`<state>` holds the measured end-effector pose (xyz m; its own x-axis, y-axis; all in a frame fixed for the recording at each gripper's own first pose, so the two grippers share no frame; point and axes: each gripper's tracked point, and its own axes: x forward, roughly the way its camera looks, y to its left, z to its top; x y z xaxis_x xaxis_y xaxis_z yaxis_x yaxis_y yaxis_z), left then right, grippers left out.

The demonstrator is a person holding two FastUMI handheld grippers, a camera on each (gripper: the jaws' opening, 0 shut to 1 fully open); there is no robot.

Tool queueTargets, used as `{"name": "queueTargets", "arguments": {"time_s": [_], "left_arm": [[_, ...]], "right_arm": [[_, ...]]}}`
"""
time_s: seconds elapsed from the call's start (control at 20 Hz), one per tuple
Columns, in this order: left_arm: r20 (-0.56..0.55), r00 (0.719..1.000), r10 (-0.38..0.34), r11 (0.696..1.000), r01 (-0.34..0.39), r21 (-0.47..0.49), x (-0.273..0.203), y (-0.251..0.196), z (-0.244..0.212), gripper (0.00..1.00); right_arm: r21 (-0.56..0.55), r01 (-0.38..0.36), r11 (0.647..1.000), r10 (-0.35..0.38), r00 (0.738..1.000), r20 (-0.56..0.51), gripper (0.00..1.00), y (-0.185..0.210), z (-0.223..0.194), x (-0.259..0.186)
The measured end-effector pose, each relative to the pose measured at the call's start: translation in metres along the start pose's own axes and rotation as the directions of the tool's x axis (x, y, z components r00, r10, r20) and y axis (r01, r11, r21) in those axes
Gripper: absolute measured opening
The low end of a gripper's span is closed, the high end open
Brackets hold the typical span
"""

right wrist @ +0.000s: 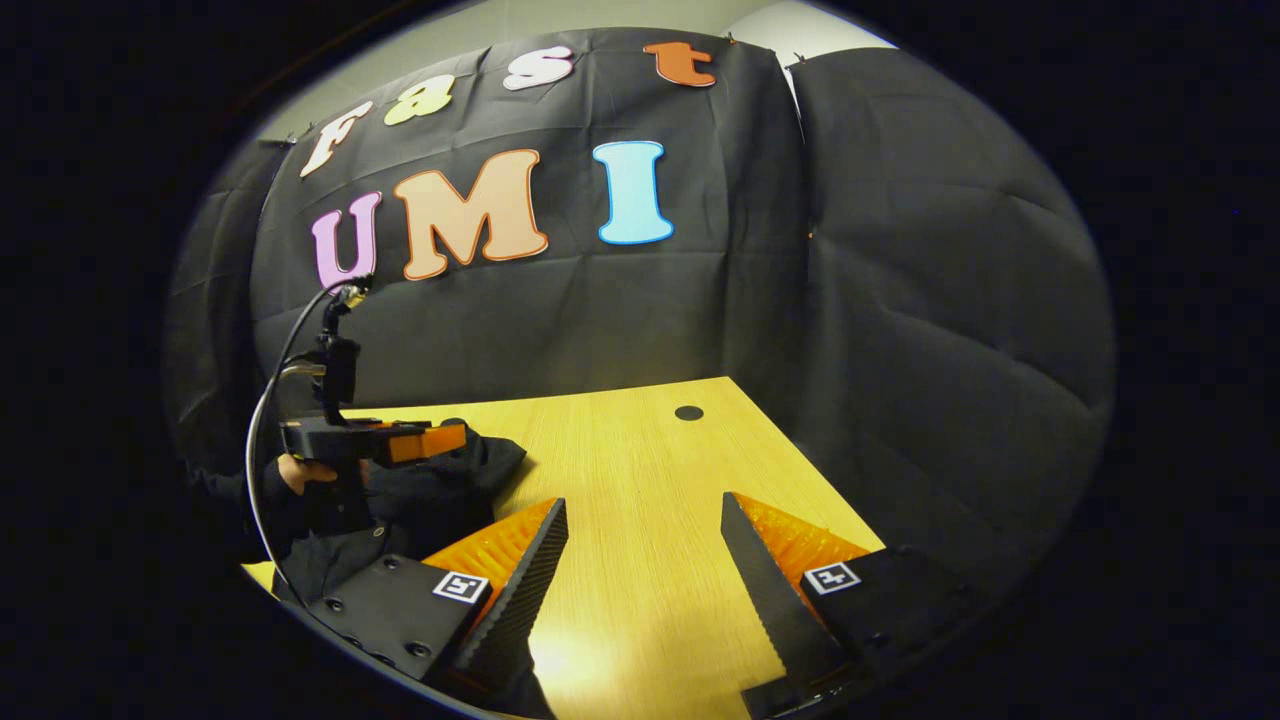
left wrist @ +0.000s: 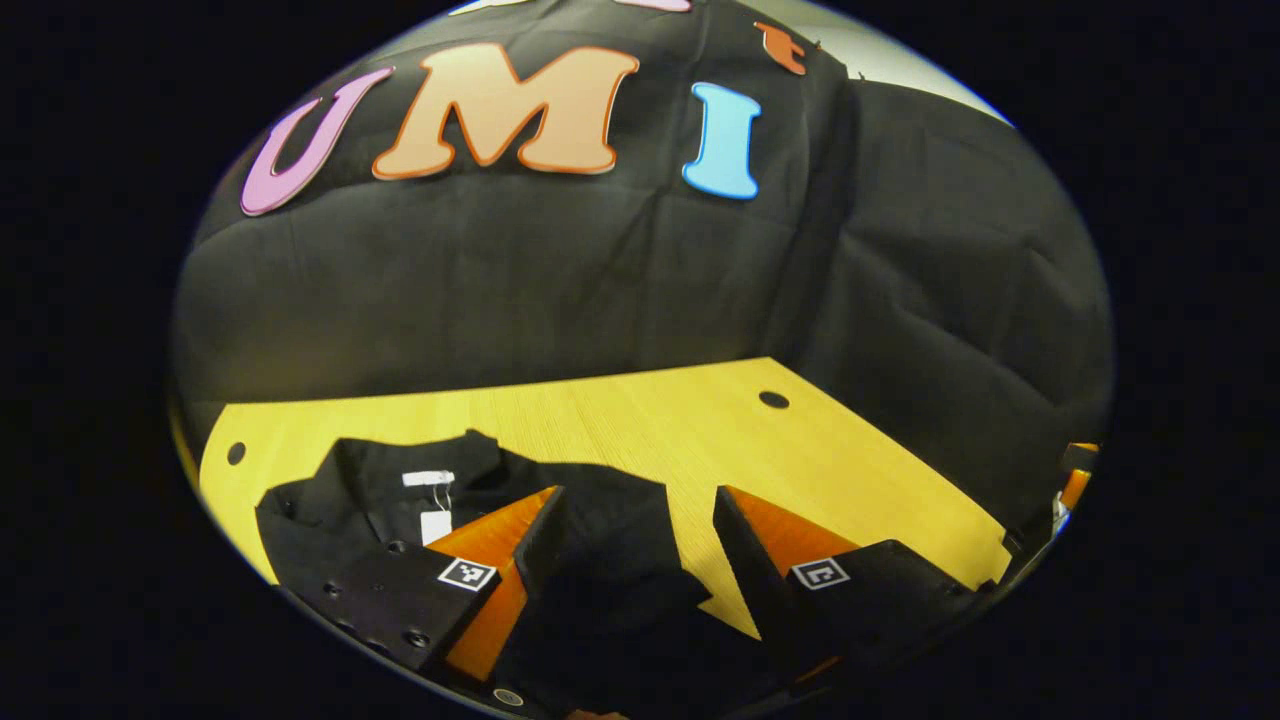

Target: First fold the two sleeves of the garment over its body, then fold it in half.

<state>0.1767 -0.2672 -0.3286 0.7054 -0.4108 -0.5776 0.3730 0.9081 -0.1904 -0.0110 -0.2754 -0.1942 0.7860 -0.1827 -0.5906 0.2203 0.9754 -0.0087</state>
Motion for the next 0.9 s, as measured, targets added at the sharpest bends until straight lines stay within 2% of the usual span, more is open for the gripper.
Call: {"name": "queueTargets", "arguments": {"time_s": [0.25,0.4,0.45,0.5,0.55,0.6,0.85,0.9], "left_arm": [[0.08,0.992,0.095,0.995,-0.094,-0.01,-0.051,0.027,0.023,0.94],[0.13,0.977,0.168,0.986,-0.17,0.003,-0.096,0.053,0.028,0.94],[0.148,0.971,0.19,0.981,-0.193,0.011,-0.111,0.062,0.028,0.94],[0.154,0.965,0.212,0.976,-0.217,0.016,-0.128,0.069,0.025,0.93],[0.157,0.96,0.232,0.971,-0.239,0.024,-0.145,0.076,0.02,0.97],[0.156,0.953,0.261,0.963,-0.268,0.024,-0.163,0.085,0.014,0.93],[0.152,0.918,0.367,0.93,-0.368,-0.02,-0.243,0.115,-0.022,0.93],[0.152,0.911,0.383,0.923,-0.384,-0.024,-0.259,0.119,-0.029,0.96]], "right_arm": [[-0.012,-0.076,0.997,0.076,0.997,0.006,0.98,0.013,0.005,0.011],[-0.015,-0.135,0.991,0.136,0.991,0.011,0.99,0.034,0.004,0.014],[-0.02,-0.15,0.988,0.15,0.989,0.015,0.94,0.041,0.005,0.014],[-0.024,-0.167,0.986,0.168,0.986,0.015,0.98,0.05,0.003,0.013],[-0.031,-0.184,0.982,0.185,0.983,0.015,0.98,0.058,0.002,0.012],[-0.042,-0.197,0.98,0.197,0.98,0.015,0.99,0.066,-0.001,0.012],[-0.094,-0.255,0.962,0.256,0.967,0.002,0.98,0.096,-0.018,-0.005],[-0.11,-0.256,0.96,0.258,0.966,0.004,0.98,0.098,-0.02,-0.011]]}}
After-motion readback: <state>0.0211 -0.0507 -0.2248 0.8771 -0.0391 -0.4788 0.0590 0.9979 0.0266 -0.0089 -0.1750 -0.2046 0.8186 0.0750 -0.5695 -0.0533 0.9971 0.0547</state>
